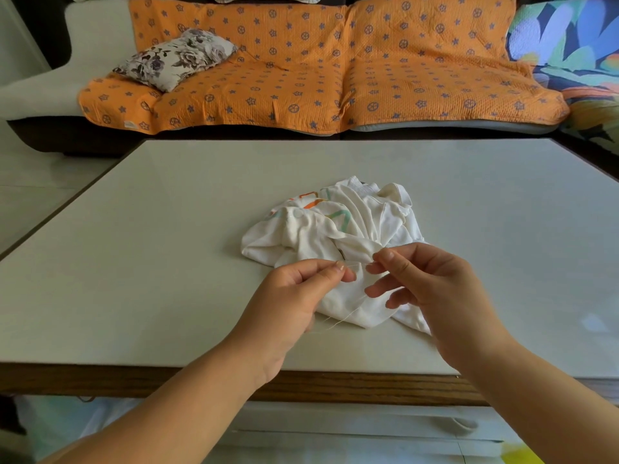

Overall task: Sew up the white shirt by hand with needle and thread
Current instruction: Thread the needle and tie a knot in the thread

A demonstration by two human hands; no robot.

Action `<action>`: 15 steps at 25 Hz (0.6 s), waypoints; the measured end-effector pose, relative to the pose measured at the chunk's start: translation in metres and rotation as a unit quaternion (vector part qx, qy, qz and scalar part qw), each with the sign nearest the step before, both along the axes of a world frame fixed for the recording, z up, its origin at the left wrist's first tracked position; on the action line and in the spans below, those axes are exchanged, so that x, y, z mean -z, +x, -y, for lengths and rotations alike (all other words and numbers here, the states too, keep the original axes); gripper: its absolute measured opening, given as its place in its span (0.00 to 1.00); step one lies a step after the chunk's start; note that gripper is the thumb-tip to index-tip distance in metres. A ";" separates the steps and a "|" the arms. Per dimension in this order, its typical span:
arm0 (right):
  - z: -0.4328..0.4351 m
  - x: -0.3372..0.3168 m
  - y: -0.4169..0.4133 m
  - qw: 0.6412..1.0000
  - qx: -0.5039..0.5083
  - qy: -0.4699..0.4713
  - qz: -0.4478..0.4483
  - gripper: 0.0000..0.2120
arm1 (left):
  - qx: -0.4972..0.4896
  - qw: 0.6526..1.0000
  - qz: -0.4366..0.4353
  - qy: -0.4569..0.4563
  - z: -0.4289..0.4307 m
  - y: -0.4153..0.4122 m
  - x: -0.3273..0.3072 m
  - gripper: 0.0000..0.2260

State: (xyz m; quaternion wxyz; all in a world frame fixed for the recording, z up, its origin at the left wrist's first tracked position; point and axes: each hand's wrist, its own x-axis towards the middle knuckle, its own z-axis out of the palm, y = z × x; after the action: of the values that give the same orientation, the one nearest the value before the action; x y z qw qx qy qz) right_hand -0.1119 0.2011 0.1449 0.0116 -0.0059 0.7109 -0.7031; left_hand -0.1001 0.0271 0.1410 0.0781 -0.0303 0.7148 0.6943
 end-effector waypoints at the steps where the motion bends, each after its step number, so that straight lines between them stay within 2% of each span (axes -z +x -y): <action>1: 0.000 0.000 0.000 1.000 -0.007 -0.005 0.000 0.09 | -0.003 1.000 -0.005 -0.002 0.001 0.000 -0.001 0.10; 8: -0.004 -0.003 0.002 0.990 -0.058 -0.113 0.056 0.16 | -0.012 0.999 -0.030 0.007 -0.004 0.003 -0.008 0.09; 15: -0.004 0.002 0.006 0.988 -0.110 -0.085 0.072 0.17 | -0.019 0.998 -0.062 -0.007 -0.004 0.004 -0.007 0.09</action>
State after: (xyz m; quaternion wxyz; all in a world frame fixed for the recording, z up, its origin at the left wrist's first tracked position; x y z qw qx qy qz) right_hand -0.1057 0.2053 0.1432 0.1396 -0.0344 0.6408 -0.7541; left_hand -0.0960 0.0310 0.1482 0.0201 -0.0011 0.7220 0.6915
